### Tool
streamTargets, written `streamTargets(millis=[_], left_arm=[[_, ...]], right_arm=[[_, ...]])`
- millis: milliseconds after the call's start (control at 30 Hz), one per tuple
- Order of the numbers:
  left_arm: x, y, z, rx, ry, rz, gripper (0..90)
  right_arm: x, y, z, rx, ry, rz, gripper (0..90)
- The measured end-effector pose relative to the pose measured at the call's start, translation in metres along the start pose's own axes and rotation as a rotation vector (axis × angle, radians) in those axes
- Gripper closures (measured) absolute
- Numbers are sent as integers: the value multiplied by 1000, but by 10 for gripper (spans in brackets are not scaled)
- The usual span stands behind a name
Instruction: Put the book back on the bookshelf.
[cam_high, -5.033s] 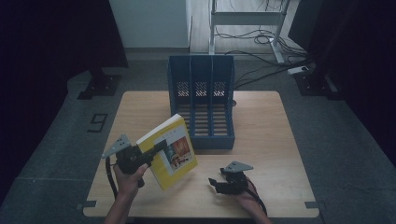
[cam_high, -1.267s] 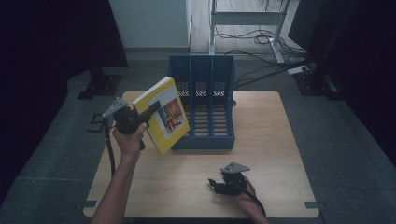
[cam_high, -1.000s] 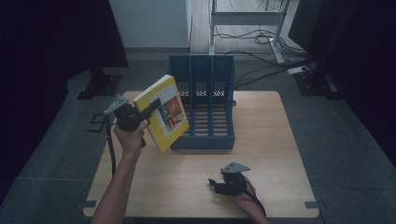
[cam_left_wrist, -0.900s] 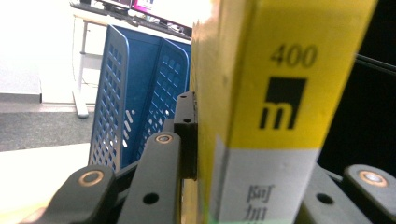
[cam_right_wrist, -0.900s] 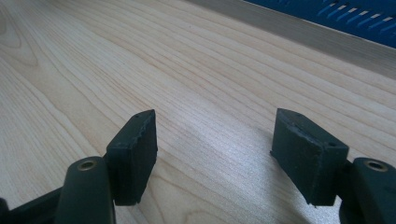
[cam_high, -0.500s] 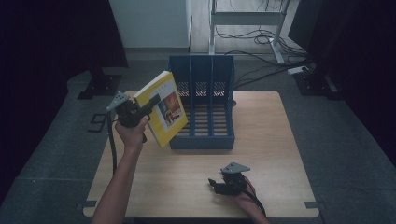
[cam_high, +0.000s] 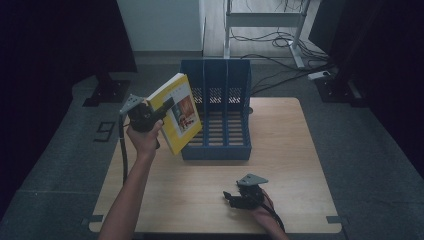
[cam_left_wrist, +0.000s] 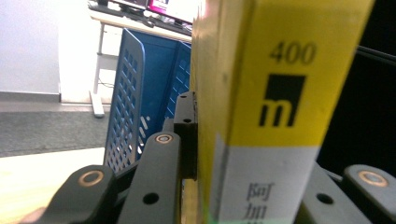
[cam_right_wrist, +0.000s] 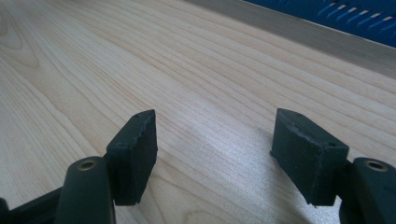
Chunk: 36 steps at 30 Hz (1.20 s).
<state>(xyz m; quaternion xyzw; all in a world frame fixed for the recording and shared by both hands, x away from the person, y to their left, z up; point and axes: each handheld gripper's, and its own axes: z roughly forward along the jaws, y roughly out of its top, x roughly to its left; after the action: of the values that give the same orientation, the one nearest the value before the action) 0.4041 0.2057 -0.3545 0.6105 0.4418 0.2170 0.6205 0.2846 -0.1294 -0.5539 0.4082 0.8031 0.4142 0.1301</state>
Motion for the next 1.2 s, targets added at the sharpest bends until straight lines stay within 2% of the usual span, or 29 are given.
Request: streamTargets(millis=[733, 867, 1200], left_arm=[[-2, 2, 28, 11, 63, -14, 754], [-5, 0, 34, 17, 90, 10, 754], [-4, -5, 40, 26, 116, 18, 754]], right_arm=[[-1, 0, 0, -5, 7, 11, 306], [-2, 0, -1, -6, 12, 12, 306], [-2, 0, -1, -6, 12, 11, 306]])
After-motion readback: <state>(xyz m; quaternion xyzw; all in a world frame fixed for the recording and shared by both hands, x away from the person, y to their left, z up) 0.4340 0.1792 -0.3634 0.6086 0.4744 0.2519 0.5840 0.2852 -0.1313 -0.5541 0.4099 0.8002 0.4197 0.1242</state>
